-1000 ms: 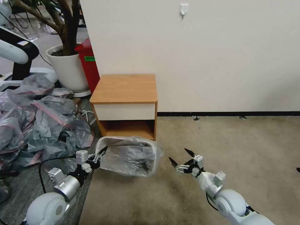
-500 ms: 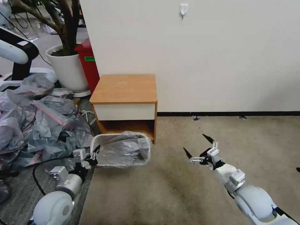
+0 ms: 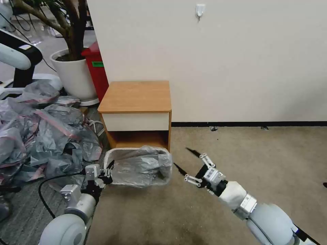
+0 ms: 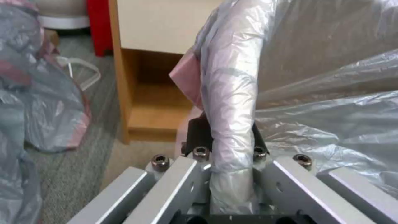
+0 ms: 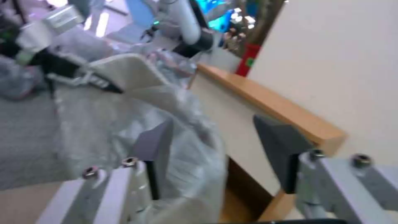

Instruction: Pick up the garbage bag from the table and place it over the trash can.

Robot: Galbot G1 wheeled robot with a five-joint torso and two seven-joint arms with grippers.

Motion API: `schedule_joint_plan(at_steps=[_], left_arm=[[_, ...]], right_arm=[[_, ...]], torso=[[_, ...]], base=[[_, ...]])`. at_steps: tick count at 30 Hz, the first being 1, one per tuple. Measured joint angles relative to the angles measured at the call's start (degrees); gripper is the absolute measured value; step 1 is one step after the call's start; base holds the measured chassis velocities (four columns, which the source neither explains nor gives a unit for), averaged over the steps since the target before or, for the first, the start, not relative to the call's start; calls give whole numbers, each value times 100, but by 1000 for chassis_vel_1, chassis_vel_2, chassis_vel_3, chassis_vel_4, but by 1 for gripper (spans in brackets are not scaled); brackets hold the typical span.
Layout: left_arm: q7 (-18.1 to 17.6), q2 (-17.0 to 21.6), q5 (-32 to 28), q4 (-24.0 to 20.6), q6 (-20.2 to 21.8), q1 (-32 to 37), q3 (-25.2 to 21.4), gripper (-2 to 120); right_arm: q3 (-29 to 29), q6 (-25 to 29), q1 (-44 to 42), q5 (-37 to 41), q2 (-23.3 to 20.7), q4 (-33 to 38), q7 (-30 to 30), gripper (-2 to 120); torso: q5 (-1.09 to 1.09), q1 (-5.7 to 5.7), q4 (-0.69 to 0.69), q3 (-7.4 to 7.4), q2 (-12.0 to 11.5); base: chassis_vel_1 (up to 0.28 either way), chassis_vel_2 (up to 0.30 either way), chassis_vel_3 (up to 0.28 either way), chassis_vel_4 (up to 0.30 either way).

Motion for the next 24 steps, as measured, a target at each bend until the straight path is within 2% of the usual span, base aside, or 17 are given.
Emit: schedule_joint_plan(at_steps=[2, 3, 6, 8, 10, 11, 13, 18, 24], left_arm=[[-5, -87, 247, -85, 0, 51, 62, 3], [-5, -87, 247, -85, 0, 51, 62, 3], [-6, -227, 759, -133, -4, 86, 186, 3], [-7, -256, 863, -146, -4, 95, 217, 3], [-29, -343, 1163, -197, -15, 130, 324, 3], [-29, -343, 1163, -197, -15, 130, 324, 3], [-55, -430, 1423, -204, -51, 155, 396, 3], [-55, -591, 1876, -207, -152, 202, 622, 3], [-52, -707, 2148, -90, -205, 174, 838, 3]], right_arm=[[-114, -158, 52, -113, -59, 117, -151, 39], [-114, -158, 52, -113, -59, 117, -151, 39], [-320, -432, 186, -249, -123, 207, -221, 25], [-382, -503, 235, -298, -148, 214, -230, 22], [-531, -694, 361, -430, -225, 214, -303, 10], [-531, -694, 361, -430, -225, 214, -303, 10], [-671, -869, 479, -492, -277, 198, -382, 1], [-1026, -1331, 801, -612, -263, 107, -468, 0], [-1439, -1792, 1297, -709, -191, -106, -473, 0]], torso=[[0, 0, 0, 0, 0], [0, 0, 0, 0, 0], [0, 0, 0, 0, 0], [0, 0, 0, 0, 0], [0, 0, 0, 0, 0], [0, 0, 0, 0, 0], [1, 0, 0, 0, 0], [0, 0, -1, 0, 0], [0, 0, 0, 0, 0]], base=[[0, 0, 0, 0], [0, 0, 0, 0], [0, 0, 0, 0], [0, 0, 0, 0], [0, 0, 0, 0], [0, 0, 0, 0], [0, 0, 0, 0], [0, 0, 0, 0], [0, 0, 0, 0]])
